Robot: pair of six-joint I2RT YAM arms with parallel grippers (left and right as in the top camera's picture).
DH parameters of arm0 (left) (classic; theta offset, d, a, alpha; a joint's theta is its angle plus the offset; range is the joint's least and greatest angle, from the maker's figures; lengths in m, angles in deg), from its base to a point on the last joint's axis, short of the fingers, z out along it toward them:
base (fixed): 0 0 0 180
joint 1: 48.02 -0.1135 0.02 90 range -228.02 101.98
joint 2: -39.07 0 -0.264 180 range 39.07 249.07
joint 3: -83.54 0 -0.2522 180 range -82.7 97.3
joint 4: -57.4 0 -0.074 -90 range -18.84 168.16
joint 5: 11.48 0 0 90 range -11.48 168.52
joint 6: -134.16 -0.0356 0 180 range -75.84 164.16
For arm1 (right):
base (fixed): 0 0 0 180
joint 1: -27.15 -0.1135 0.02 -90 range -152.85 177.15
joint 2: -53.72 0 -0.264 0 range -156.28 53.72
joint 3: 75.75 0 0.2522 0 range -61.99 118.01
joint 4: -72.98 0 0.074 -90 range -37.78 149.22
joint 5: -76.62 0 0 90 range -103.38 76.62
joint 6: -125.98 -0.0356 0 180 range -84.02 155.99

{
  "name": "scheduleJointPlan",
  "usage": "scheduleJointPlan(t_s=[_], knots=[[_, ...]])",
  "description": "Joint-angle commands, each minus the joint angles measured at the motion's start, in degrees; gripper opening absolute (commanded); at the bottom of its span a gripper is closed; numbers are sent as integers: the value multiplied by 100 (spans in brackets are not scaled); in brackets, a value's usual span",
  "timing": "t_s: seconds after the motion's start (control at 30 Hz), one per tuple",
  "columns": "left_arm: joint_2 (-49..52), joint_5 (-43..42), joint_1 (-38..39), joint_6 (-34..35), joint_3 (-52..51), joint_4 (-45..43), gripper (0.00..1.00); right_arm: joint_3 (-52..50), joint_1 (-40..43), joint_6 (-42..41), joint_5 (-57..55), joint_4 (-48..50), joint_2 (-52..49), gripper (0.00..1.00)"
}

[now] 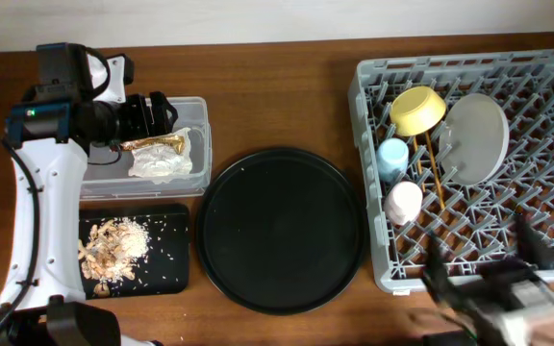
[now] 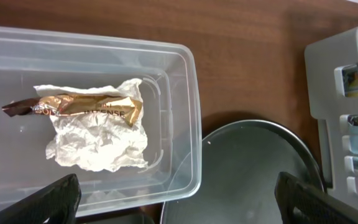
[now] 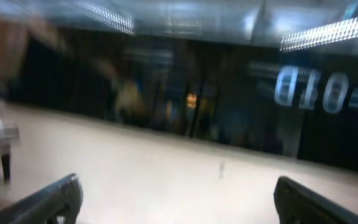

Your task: Sort waste into correct bins and load items into the dishwasher rack

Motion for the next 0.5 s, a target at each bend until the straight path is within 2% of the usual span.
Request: scheduleJointPlan(t_s=[0.0,0.07,0.17,0.47], knots=[[-24,2,0,-48,11,0,99,-1558,33,-52,-372,929,70,99],[-24,2,0,-46,11,-2,99,-2385,33,-70,-455,835,74,99],[-24,2,0,-48,11,0,99,-2378,33,-46,-518,-883,74,99],[-24,2,0,-46,11,0,99,-2378,37,-48,-540,-997,61,99]])
